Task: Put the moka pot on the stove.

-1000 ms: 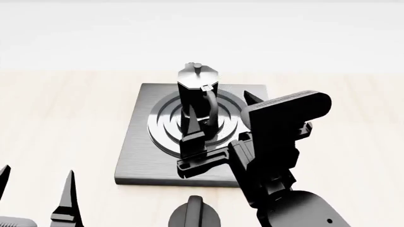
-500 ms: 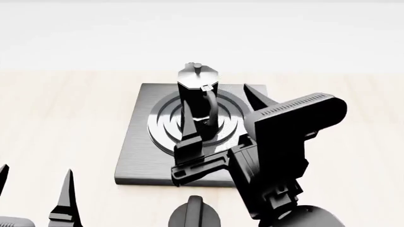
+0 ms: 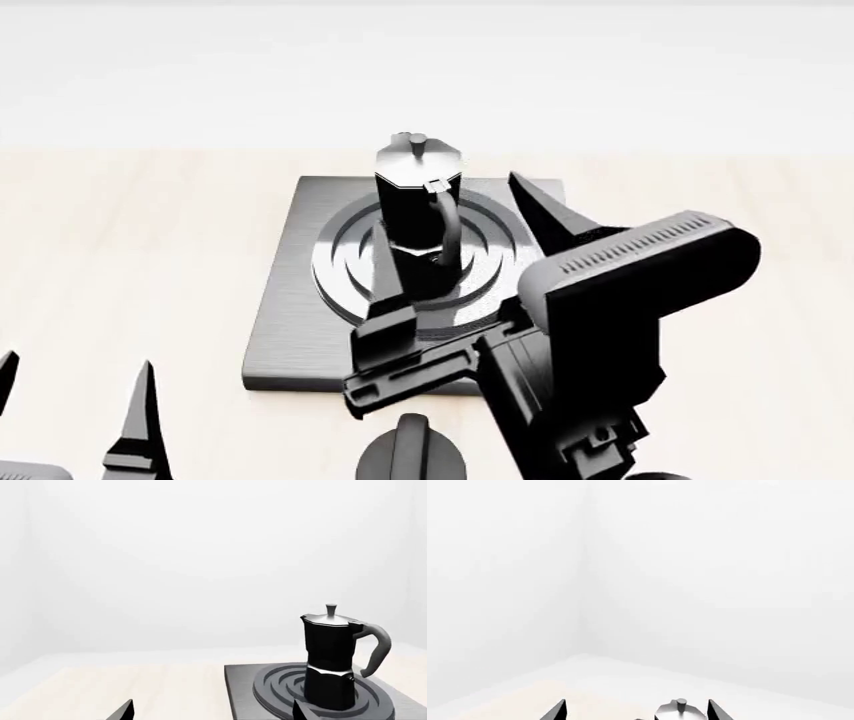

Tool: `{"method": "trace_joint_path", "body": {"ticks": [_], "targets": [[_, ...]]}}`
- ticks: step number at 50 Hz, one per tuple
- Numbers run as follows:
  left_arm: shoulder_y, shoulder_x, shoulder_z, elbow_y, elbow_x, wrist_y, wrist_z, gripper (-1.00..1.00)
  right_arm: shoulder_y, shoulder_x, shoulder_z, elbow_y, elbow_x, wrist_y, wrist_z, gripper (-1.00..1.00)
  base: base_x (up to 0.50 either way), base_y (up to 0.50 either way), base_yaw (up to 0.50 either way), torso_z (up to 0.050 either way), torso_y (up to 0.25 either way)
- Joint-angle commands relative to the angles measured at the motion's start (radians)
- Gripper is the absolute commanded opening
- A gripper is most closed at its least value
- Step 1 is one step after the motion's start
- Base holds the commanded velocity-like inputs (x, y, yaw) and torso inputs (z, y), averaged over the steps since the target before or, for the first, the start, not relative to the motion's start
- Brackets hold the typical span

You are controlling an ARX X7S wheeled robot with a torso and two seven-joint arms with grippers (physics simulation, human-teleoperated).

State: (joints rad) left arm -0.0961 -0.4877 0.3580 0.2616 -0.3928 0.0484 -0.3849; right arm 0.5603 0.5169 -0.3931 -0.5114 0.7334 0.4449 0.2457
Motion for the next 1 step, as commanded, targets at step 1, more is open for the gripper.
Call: {"method": "trace_joint_path", "body": {"ticks": [1], "targets": [[0.004, 0.001, 0.002, -0.003, 0.001, 0.005, -0.001, 1.0, -0.004, 0.013, 0.007, -0.054, 0.013, 0.005, 0.017, 1.0, 0.0, 0.0, 0.0, 0.0, 0.0]]}}
